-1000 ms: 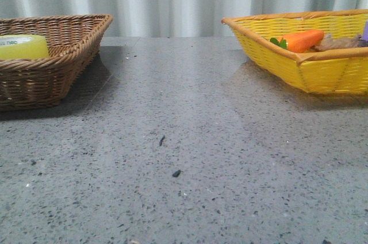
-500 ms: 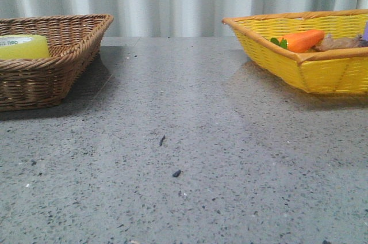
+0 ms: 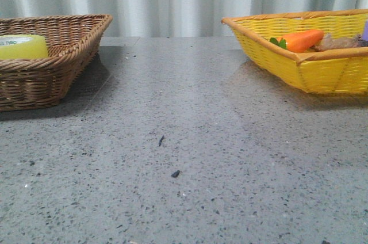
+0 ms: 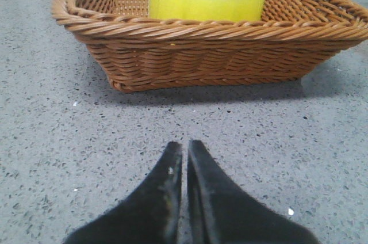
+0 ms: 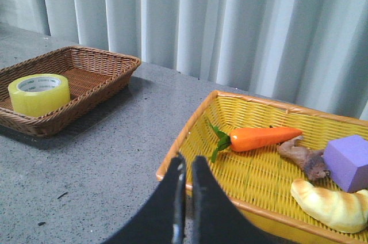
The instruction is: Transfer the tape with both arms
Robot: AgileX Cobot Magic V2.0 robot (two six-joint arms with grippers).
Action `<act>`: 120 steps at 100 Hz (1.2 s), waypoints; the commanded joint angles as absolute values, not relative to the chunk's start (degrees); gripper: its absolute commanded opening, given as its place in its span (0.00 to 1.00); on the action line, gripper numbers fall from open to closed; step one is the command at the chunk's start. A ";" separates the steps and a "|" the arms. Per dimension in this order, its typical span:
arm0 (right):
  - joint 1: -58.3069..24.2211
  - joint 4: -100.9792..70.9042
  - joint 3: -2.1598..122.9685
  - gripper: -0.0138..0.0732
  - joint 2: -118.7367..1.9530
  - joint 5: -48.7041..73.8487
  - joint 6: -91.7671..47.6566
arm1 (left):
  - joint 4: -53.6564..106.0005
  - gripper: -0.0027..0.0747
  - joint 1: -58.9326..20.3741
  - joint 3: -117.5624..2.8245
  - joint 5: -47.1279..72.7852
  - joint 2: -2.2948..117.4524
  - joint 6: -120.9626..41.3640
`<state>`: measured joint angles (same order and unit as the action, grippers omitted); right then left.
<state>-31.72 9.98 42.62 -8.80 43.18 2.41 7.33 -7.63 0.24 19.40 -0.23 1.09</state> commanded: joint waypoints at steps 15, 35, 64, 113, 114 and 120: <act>-31.50 11.12 43.83 0.09 -9.64 38.98 2.23 | 7.46 0.01 -7.59 0.60 16.89 -1.84 1.55; -31.50 11.12 43.83 0.09 -9.64 38.98 2.23 | 7.46 0.01 -7.59 0.60 16.89 -1.84 1.55; -29.86 11.51 40.60 0.09 -9.54 38.14 2.23 | 7.46 0.01 -7.59 0.60 16.89 -1.84 1.55; -4.41 11.37 6.93 0.09 -8.46 5.08 2.83 | 7.46 0.01 -7.59 0.60 16.89 -1.84 1.55; -4.43 11.37 6.41 0.09 -8.28 5.27 2.83 | 7.46 0.01 -7.59 0.60 16.89 -1.84 1.55; -4.10 11.37 4.88 0.09 -6.24 8.16 2.83 | 7.46 0.01 -7.59 0.60 16.89 -1.84 1.55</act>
